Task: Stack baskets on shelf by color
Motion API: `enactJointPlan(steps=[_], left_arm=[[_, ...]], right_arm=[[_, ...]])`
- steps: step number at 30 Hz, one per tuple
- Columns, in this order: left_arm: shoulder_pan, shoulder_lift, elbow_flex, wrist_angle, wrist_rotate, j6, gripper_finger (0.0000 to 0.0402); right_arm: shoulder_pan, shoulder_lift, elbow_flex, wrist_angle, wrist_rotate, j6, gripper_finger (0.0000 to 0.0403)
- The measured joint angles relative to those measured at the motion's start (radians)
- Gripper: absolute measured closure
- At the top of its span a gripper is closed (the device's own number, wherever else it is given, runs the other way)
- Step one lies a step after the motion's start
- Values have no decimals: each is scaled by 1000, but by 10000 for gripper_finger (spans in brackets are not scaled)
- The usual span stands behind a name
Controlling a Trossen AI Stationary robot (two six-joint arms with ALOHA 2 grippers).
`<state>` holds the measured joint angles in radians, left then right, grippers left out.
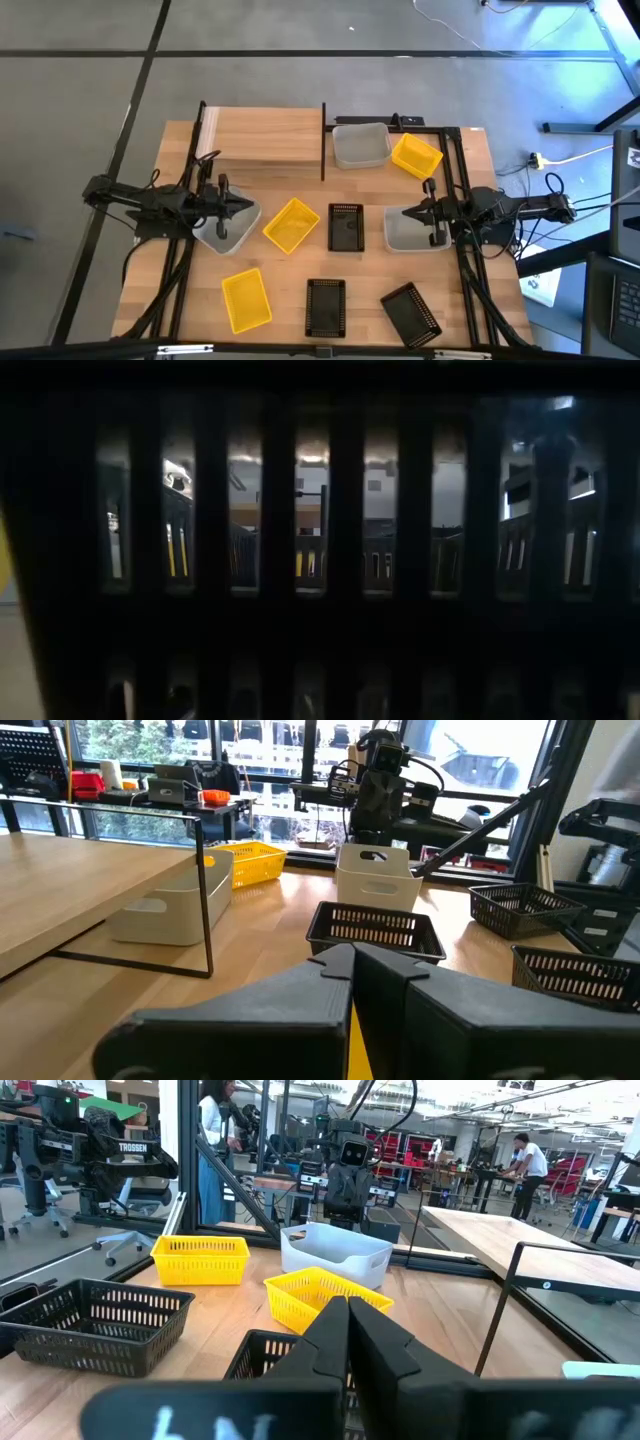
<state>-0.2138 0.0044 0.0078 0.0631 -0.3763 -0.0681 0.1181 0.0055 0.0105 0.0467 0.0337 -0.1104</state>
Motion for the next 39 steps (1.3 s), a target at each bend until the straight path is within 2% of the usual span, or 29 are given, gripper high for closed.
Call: enactJointPlan(steps=[27,32,39], left_arm=[[0,0,0,0,0,0,401],[0,0,0,0,0,0,401],[0,0,0,0,0,0,401]], right_arm=[[0,0,0,14,-2,2,391],[0,-1,0,106,-1,-22,391],[0,-2,0,241,48,109,391]])
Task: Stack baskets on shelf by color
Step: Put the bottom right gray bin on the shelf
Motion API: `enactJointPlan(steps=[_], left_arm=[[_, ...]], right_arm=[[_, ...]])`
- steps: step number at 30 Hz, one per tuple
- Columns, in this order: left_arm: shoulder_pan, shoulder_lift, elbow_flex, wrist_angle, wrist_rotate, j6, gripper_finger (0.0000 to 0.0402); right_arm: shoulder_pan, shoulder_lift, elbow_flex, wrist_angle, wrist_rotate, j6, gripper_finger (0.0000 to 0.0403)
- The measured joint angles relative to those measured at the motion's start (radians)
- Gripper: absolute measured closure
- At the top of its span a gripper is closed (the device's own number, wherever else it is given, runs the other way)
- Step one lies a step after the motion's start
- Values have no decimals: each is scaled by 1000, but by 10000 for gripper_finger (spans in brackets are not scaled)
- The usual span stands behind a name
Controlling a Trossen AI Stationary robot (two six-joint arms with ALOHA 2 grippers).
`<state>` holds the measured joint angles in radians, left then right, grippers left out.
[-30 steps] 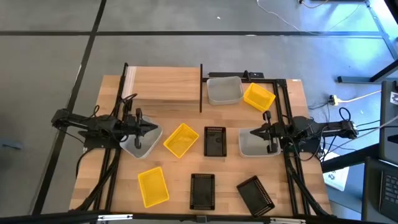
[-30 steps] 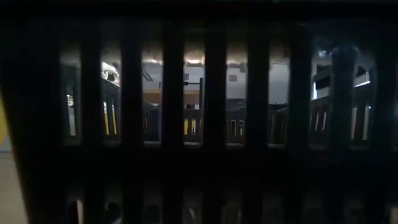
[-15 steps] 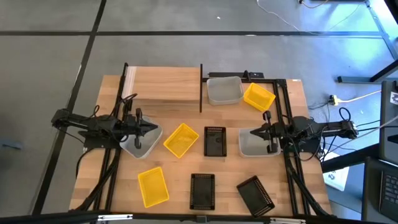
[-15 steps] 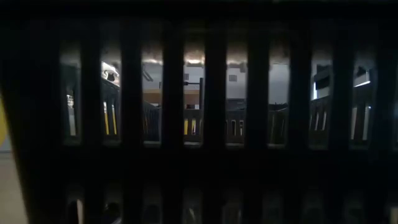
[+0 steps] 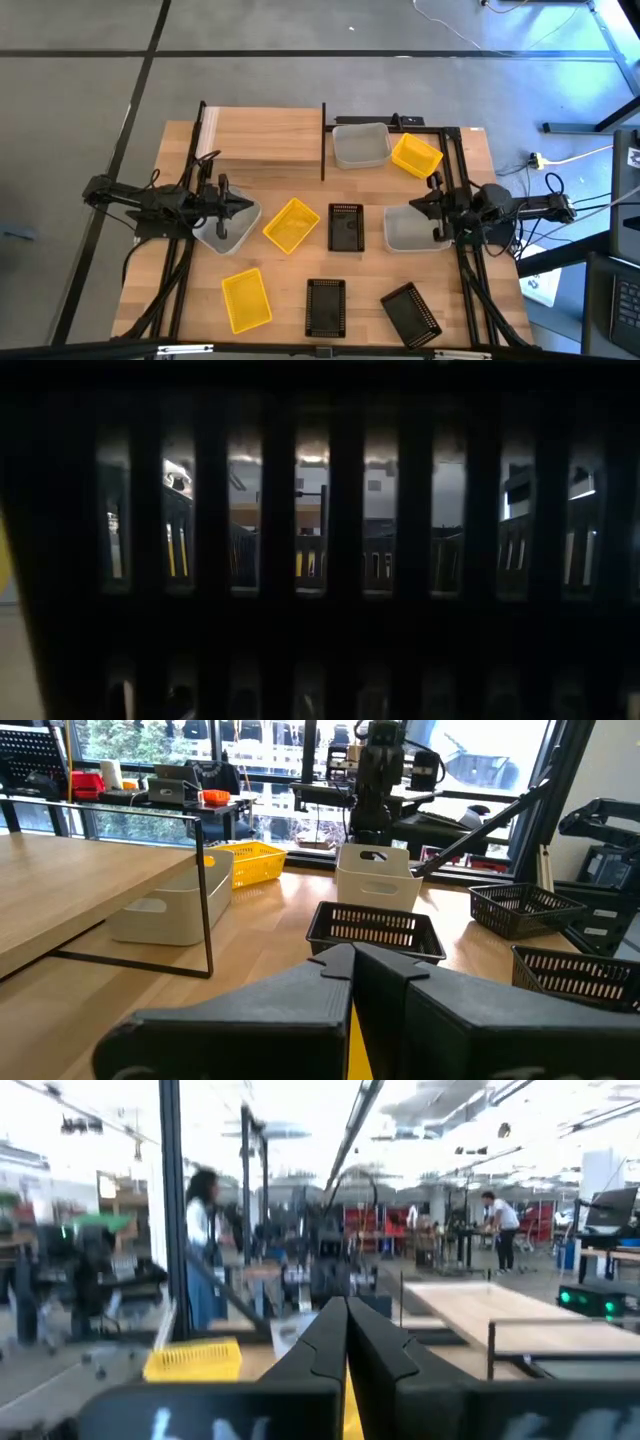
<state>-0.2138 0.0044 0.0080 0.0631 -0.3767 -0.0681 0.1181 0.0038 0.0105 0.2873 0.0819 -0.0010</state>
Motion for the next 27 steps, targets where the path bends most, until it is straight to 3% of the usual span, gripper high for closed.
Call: enactJointPlan(steps=[8,15,24,27], left_arm=[[0,0,0,0,0,0,401],[0,0,0,0,0,0,401],[0,0,0,1,-2,8,401],[6,1,3,43,-60,57,401]], right_arm=[[0,0,0,97,-18,49,391],[0,4,25,82,94,48,397],[0,168,316,-229,224,-8,401],[0,268,432,-327,260,-7,402]])
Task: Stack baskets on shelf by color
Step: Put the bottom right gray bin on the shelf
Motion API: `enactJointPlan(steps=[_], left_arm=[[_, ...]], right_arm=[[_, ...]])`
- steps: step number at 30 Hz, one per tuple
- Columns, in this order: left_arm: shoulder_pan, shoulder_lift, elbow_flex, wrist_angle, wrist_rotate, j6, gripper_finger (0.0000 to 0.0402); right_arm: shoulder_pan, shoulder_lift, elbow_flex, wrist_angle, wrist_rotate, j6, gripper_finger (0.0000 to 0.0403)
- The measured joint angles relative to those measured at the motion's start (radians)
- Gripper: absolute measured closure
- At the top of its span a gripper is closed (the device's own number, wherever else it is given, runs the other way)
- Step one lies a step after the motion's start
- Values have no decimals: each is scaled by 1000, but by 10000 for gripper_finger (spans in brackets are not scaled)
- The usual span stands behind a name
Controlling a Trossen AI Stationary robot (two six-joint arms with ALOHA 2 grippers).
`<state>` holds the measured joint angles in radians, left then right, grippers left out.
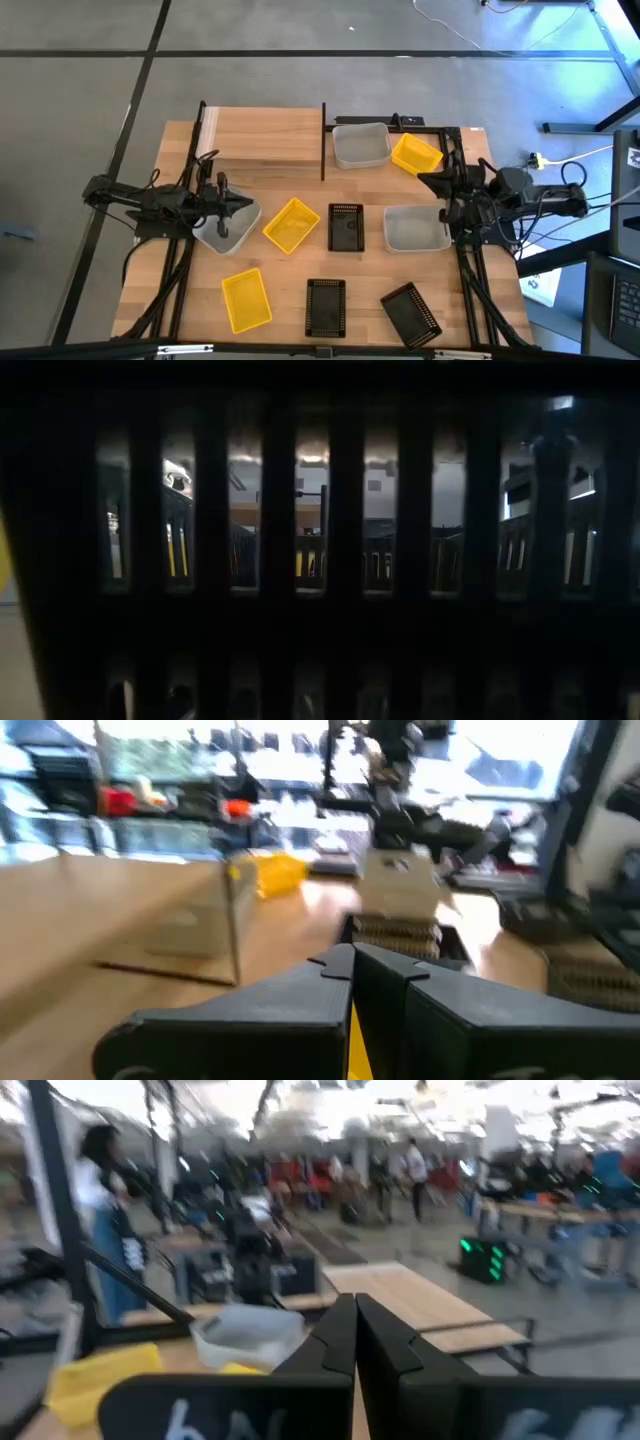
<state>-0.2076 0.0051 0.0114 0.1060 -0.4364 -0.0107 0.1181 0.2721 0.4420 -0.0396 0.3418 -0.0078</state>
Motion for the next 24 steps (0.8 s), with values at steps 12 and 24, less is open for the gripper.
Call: enactJointPlan(steps=[12,24], left_arm=[[6,80,390,-289,-28,71,401],[6,404,695,-588,-137,-87,401]], right_arm=[[0,403,444,-458,255,202,403],[-102,780,905,-1275,8,821,400]])
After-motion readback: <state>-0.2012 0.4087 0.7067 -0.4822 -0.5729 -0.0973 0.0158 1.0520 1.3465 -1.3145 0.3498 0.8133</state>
